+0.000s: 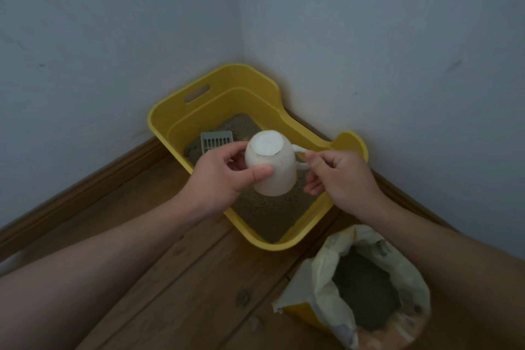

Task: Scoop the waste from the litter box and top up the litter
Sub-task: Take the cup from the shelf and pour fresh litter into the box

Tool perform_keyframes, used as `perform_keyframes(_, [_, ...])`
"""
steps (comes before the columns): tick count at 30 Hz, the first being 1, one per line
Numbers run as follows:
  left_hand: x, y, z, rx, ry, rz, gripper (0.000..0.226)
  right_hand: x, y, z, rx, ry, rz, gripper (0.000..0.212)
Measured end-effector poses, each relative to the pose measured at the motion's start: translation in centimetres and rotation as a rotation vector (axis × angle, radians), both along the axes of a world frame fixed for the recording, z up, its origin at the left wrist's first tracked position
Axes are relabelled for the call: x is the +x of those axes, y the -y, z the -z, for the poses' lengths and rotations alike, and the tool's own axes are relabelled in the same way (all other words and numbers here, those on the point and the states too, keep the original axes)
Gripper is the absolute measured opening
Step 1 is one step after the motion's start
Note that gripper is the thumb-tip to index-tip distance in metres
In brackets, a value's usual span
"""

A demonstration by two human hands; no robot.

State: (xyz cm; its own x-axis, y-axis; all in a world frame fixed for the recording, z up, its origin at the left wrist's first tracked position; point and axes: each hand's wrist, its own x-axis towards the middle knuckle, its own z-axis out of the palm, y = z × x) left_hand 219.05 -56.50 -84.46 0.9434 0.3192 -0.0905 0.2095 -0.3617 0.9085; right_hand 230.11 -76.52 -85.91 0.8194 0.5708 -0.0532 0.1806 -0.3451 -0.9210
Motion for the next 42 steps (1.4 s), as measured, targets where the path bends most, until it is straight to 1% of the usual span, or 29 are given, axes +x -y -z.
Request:
perform_keyframes(3, [0.3,0.2,-0.3,-0.025,0.022,-0.012,0.054,0.1,0.1,-0.4,0.001,0.015,0.005,0.026])
perform_keyframes(7, [0.2,0.4,-0.8,-0.054,0.034,0.005,0.053,0.0,0.3,-0.6,0.010,-0.002,-0.003,0.022])
perform_keyframes(10, [0.0,0.3,-1.0,-0.076,0.039,0.042,0.053,0.0,0.4,-0.6,0.039,-0.067,-0.009,0.017])
perform_keyframes(13, [-0.2,0.0,-0.8,-0.124,0.024,0.048,0.070,0.1,0.6,-0.9,0.109,-0.183,-0.003,0.016])
perform_keyframes(15, [-0.5,0.1,-1.1,-0.205,0.008,0.053,0.082,0.1,0.8,-1.4,0.167,-0.250,0.004,0.022])
perform_keyframes(16, [-0.8,0.2,-1.3,-0.257,0.007,0.065,0.084,0.1,0.9,-1.7,0.198,-0.278,0.010,0.028])
perform_keyframes(18, [-1.3,0.8,-1.6,-0.352,0.032,0.057,0.075,0.2,1.0,-2.2,0.242,-0.297,0.029,0.038])
perform_keyframes(21, [-1.5,1.5,-1.7,-0.485,0.071,-0.081,0.049,-0.4,0.8,-3.0,0.295,-0.284,0.056,0.043])
perform_keyframes(23, [-1.4,1.8,-1.6,-0.562,0.073,-0.153,0.042,-0.8,0.6,-3.6,0.304,-0.265,0.059,0.044])
perform_keyframes(25, [-1.5,1.9,-1.9,-0.597,0.078,-0.174,0.039,-1.1,0.5,-4.2,0.282,-0.225,0.051,0.044])
perform_keyframes(26, [-1.5,1.8,-2.0,-0.605,0.083,-0.172,0.041,-1.2,0.6,-4.5,0.264,-0.189,0.040,0.044])
perform_keyframes(28, [-1.8,1.8,-2.5,-0.596,0.079,-0.141,0.058,-1.4,0.8,-4.9,0.225,-0.108,0.027,0.047])
perform_keyframes(30, [-2.1,2.0,-3.0,-0.540,0.068,-0.081,0.072,-1.7,1.3,-5.3,0.192,-0.040,0.019,0.048])
perform_keyframes(32, [-2.5,2.3,-3.1,-0.487,0.067,-0.028,0.075,-2.3,1.8,-5.7,0.173,-0.014,0.008,0.046])
perform_keyframes(35, [-3.1,2.6,-3.2,-0.382,0.077,-0.034,0.081,-3.2,2.5,-6.0,0.186,-0.010,-0.010,0.038])
perform_keyframes(37, [-3.5,2.8,-3.4,-0.347,0.088,-0.050,0.085,-3.9,3.0,-6.2,0.200,-0.029,-0.019,0.032])
perform_keyframes(39, [-4.0,3.2,-3.7,-0.357,0.109,-0.047,0.085,-4.4,3.5,-6.4,0.216,-0.069,-0.018,0.027])
perform_keyframes(42, [-4.8,3.5,-4.3,-0.399,0.152,-0.033,0.082,-5.1,4.0,-6.7,0.274,-0.157,-0.008,0.027])
